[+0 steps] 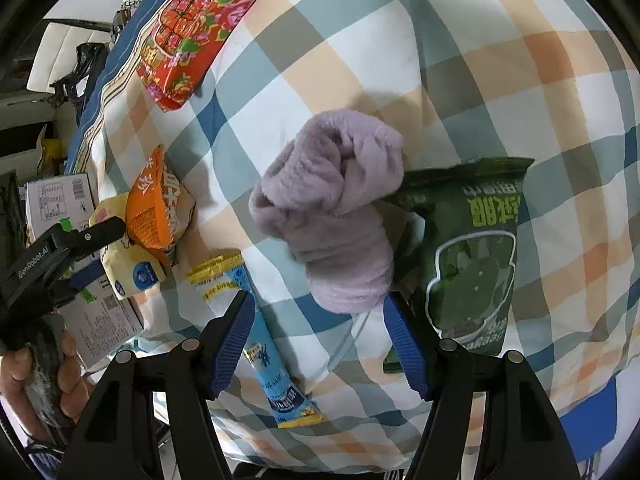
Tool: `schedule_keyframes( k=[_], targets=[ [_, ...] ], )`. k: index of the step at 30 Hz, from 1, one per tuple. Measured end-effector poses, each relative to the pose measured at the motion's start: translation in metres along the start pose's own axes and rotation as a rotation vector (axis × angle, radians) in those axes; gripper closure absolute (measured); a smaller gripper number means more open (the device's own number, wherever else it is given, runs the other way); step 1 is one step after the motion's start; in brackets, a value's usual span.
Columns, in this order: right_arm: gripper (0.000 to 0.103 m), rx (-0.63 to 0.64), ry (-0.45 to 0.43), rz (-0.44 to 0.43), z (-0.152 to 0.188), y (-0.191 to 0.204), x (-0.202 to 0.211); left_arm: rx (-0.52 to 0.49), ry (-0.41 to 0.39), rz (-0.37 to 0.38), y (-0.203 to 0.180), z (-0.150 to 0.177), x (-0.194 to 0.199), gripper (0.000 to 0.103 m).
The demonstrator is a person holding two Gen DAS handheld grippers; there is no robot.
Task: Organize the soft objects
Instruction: 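Grasp the yellow tissue box with the left tool while the right tool grasps the lavender plush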
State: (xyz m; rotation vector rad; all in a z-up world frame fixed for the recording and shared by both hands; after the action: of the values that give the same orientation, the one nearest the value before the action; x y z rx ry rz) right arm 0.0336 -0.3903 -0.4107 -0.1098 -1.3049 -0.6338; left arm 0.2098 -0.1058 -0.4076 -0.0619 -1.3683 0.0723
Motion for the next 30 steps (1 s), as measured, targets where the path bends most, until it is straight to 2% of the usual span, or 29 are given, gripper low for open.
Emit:
schedule_keyframes(
  k=[2,5,9,11,12,13,14,15,16,19,21,24,27,29,30],
  targets=[
    [0.037,0.006,-0.004,0.014,-0.004,0.003,-0.001,-0.007,-0.004,-0.016,0.0,0.002,-0.001,0.006],
    [0.046,0.032,-0.013,0.061,-0.007,0.01,-0.002,-0.028,-0.018,-0.028,-0.006,0.003,0.003,0.009],
    [0.058,0.052,-0.018,0.091,-0.005,0.009,0.0,-0.028,0.004,0.014,0.003,0.033,0.016,0.009],
    [0.058,0.057,-0.016,0.081,-0.002,0.009,0.001,-0.059,0.008,0.017,-0.002,0.053,0.015,0.009],
    [0.058,0.056,-0.015,0.077,-0.002,0.009,0.002,-0.078,0.007,-0.005,-0.004,0.06,0.011,0.01],
    [0.058,0.052,-0.012,0.079,-0.002,0.007,0.001,-0.092,0.009,-0.033,-0.007,0.065,0.006,0.017],
    [0.058,0.049,-0.011,0.084,-0.003,0.006,0.001,-0.09,0.017,-0.044,-0.008,0.068,0.002,0.033],
    [0.058,0.045,-0.012,0.089,-0.004,0.005,0.001,-0.082,0.034,-0.056,-0.005,0.072,-0.007,0.04],
    [0.058,0.044,-0.011,0.09,-0.006,0.004,0.0,-0.069,0.053,-0.052,-0.001,0.074,-0.015,0.041],
    [0.058,0.047,-0.017,0.114,-0.01,0.009,-0.003,-0.062,0.033,-0.062,-0.001,0.084,-0.018,0.041],
    [0.067,0.047,-0.021,0.129,-0.009,0.008,-0.002,-0.068,0.031,-0.057,-0.01,0.089,-0.014,0.042],
    [0.067,0.057,-0.02,0.109,-0.004,0.008,0.001,-0.132,0.036,-0.046,-0.029,0.112,-0.009,0.041],
    [0.067,0.053,-0.025,0.086,-0.002,0.003,0.004,-0.184,0.039,-0.086,-0.04,0.129,-0.017,0.041],
    [0.064,0.029,-0.045,0.078,-0.006,-0.001,0.007,-0.158,0.051,-0.082,-0.041,0.124,-0.024,0.041],
    [0.059,0.018,-0.056,0.077,-0.008,-0.002,0.008,-0.134,0.056,-0.061,-0.039,0.124,-0.028,0.041]
  ],
)
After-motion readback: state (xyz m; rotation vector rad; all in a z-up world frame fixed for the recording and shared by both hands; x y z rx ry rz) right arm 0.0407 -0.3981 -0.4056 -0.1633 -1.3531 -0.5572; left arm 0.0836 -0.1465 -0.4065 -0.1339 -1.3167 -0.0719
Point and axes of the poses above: each gripper's, at about its wrist camera, not at the fingertips, and x roughly against the way its jaws point, y to its left, z to its underside, the point moved 3 cm from there along -x, roughly the way its jaws point, and after that the axes turned 1 degree about y, right-handed, at the moved point
